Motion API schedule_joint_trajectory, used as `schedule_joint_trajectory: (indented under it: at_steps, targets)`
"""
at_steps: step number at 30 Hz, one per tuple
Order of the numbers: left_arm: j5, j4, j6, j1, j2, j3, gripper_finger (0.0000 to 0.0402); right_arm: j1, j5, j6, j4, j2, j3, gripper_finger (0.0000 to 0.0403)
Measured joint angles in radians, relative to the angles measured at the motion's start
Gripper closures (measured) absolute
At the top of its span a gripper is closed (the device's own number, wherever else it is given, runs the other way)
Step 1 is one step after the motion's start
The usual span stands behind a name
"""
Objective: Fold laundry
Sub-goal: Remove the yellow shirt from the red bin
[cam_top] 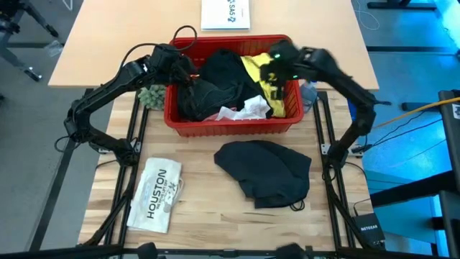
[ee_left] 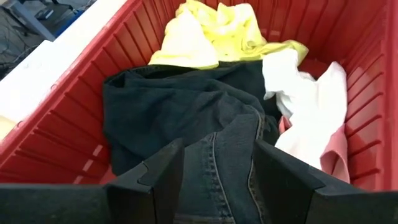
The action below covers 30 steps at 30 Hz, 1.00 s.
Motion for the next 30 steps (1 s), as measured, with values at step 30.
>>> schedule_joint_trajectory:
  at_steps: [30]
  targets:
    - [0.0,-0.036,0.016,-0.001,0.0,0.0,0.0219,-0.299,0.169,0.249,0.309,0.491,-0.255,0.0199]
